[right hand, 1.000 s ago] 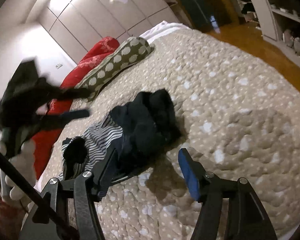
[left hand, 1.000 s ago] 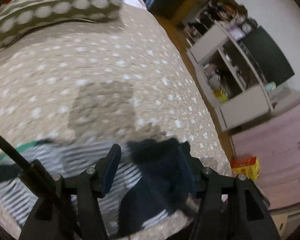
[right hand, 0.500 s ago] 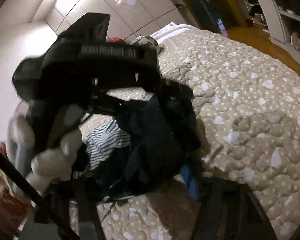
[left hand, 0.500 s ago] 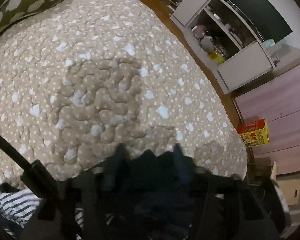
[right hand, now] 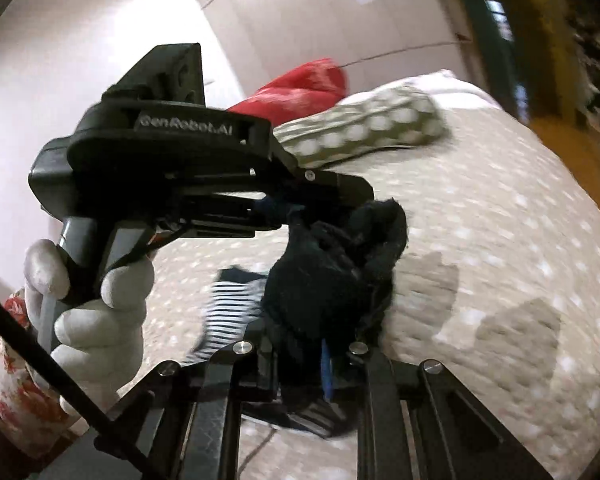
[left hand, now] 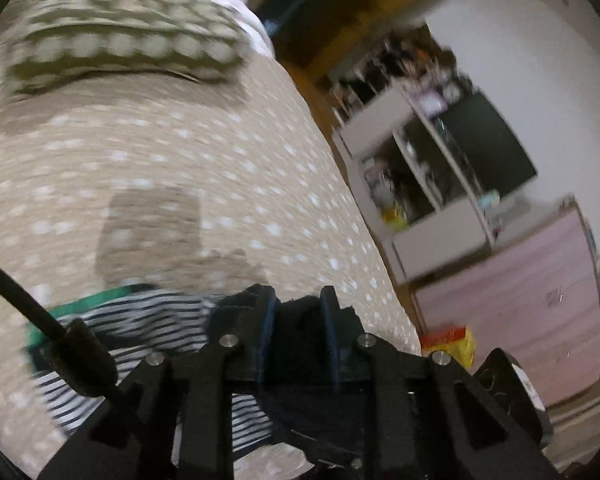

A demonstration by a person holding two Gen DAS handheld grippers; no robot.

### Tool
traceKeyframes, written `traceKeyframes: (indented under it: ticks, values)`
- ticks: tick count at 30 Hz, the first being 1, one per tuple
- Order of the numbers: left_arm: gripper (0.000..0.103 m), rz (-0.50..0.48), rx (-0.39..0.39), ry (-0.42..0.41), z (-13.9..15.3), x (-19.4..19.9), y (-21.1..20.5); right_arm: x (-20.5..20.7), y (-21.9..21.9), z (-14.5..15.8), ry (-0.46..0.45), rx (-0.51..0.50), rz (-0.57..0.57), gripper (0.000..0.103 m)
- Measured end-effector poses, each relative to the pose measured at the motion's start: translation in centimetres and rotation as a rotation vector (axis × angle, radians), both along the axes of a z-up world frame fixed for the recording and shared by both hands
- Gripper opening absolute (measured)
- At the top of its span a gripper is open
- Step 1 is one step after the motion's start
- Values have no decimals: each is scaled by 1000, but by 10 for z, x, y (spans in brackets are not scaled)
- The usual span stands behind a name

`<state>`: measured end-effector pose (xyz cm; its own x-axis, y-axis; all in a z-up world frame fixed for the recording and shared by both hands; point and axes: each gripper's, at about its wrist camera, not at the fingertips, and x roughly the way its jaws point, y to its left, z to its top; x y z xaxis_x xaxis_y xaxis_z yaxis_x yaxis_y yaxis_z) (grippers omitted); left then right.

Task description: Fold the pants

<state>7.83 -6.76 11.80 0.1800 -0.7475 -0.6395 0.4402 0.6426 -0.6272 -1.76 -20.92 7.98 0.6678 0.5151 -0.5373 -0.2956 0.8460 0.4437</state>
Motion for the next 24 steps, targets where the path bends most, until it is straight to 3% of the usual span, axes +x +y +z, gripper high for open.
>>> traceKeyframes:
  ticks: [8,11,13,16,18,21,24]
  values:
    - [34,267,-102,93,-33,-4,126,-3,125,-20,-71,-287,227,31]
    - [43,357,-133,121,-46,-8,158,-18,156,-34,-80,-373,317,50]
    - [43,393,-150,132,-49,-10,173,-31,166,-36,-96,-407,355,62]
    - [43,421,-170,113,-46,-20,189,-49,159,-31,-119,-430,379,63]
    - [43,426,-143,87,-42,-24,187,-57,141,-27,-98,-402,360,63]
    - [45,404,-97,70,-47,-31,184,-55,105,-19,-35,-325,270,63]
    - [48,373,-93,103,-65,-35,173,-44,63,-13,13,-237,128,63]
